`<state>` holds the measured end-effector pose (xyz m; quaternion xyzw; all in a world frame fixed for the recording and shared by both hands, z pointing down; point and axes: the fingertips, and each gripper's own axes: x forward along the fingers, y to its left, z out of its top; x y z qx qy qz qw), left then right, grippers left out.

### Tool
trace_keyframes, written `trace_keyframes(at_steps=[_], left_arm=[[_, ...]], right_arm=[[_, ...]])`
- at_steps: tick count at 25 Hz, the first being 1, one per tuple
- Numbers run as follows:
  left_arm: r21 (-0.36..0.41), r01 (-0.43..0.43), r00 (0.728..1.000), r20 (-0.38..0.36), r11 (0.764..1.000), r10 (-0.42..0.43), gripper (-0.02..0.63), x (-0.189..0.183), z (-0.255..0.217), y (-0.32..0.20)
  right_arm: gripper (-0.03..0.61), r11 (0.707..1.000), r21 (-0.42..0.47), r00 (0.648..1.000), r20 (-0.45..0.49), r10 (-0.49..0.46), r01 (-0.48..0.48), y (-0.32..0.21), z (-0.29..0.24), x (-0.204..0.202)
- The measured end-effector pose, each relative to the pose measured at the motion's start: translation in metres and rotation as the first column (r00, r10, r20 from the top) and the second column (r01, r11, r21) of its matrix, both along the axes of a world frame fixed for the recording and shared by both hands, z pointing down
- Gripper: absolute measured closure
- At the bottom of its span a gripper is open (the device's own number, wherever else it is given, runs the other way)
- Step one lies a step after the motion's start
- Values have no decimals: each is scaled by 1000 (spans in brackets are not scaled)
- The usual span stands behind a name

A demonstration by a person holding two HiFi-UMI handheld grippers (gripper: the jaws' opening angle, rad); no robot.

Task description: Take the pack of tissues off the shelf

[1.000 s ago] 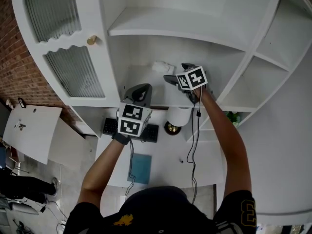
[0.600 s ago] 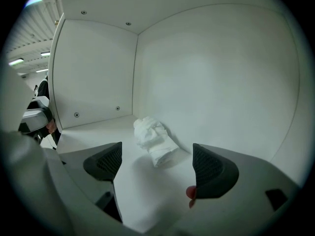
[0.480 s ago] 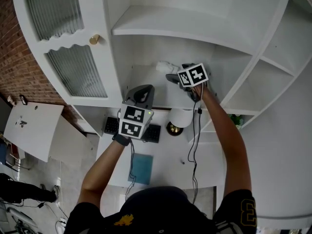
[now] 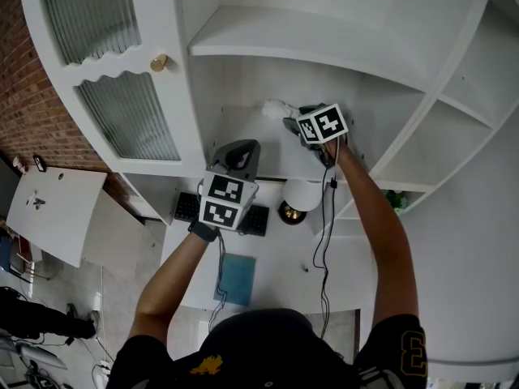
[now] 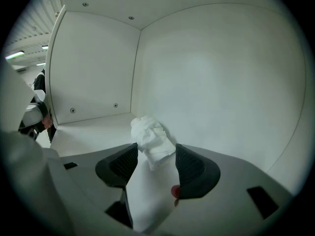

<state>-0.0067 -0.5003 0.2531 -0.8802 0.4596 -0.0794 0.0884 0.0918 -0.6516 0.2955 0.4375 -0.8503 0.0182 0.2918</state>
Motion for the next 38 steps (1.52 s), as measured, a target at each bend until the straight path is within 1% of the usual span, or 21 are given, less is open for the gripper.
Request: trace_keyframes(at_steps=[7, 16, 21, 30, 34, 38], left_arm=[[1, -4, 1000, 3, 1000, 4, 597, -1, -1, 1], [6, -5, 1000, 4, 1000, 5, 597, -3, -3, 4], [6, -9, 1000, 0, 1000, 9, 597, -2, -4, 7], [7, -12, 1000, 3, 1000, 12, 597, -3, -5, 9], [10, -7, 1000, 5, 1000, 7, 597, -6, -6, 8], [13, -2, 1000, -1, 1000, 2, 597, -7, -8, 9]], right_arm=[[404, 1000, -1, 1000, -17, 14, -14, 0, 1, 4], [464, 1000, 17, 998, -63, 24, -23, 5, -1, 6], [527, 999, 29, 995, -92, 38, -36, 9, -3, 9], [532, 999, 29, 995, -92, 47, -44, 13, -5, 13], [531, 998, 43, 994, -93, 50, -46, 17, -6, 15], [532, 997, 52, 996, -74, 59, -55, 23, -8, 18]])
